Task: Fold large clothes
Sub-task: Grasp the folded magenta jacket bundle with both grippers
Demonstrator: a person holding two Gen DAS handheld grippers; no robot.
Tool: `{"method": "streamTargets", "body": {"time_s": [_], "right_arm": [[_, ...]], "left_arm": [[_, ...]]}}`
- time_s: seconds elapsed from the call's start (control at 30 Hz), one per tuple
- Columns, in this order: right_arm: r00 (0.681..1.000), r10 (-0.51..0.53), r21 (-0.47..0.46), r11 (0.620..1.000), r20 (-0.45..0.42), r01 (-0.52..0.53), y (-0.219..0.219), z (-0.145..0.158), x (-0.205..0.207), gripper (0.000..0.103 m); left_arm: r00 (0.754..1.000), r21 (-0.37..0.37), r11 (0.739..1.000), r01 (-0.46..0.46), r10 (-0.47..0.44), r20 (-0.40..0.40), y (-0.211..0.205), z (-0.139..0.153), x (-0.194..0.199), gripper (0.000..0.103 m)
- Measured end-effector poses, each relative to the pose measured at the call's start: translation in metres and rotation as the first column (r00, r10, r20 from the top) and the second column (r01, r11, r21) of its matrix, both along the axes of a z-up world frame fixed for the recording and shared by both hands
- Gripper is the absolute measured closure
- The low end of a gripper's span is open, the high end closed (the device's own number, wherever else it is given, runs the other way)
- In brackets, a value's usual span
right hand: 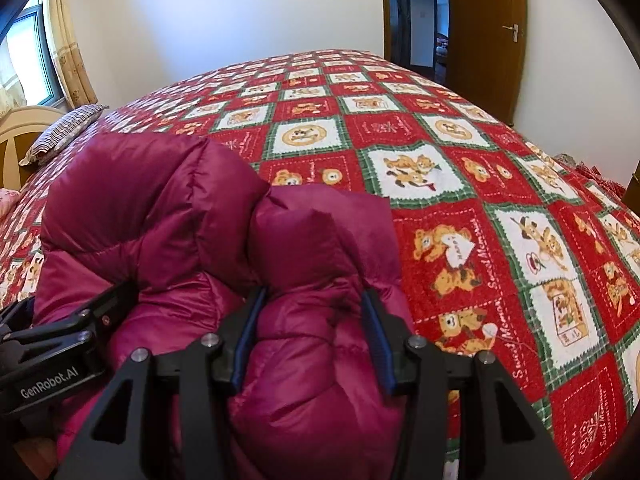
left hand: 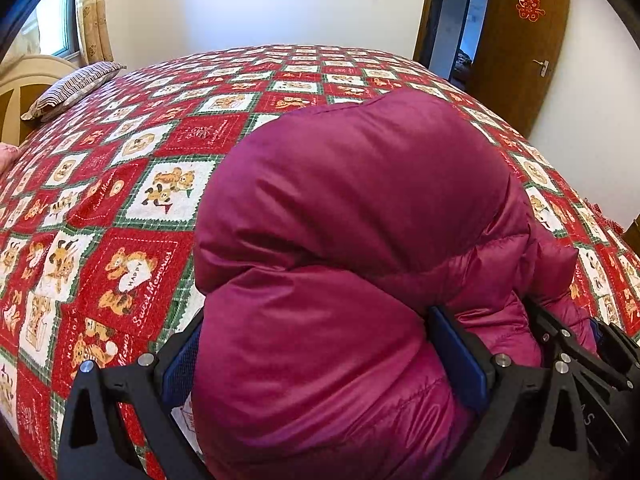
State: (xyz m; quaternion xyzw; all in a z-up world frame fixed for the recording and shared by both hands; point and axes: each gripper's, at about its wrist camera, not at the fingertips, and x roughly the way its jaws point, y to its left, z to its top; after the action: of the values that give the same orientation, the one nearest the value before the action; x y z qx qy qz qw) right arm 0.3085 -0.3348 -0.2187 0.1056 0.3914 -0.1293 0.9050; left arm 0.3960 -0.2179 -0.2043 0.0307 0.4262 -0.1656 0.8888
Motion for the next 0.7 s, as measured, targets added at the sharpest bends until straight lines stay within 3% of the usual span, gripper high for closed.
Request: {"method": "streamTargets", "body": {"time_s": [0.7], "right_arm": [[1.000, 0.000, 0.002, 1.000, 0.001, 0.000, -0.0003, -0.0022, 0.0013, 0.052]], "left_arm": [[1.000, 0.006, 1.000, -0.003, 0.003, -0.003, -0.0010, -0.0028, 0.0015, 0.001]]}}
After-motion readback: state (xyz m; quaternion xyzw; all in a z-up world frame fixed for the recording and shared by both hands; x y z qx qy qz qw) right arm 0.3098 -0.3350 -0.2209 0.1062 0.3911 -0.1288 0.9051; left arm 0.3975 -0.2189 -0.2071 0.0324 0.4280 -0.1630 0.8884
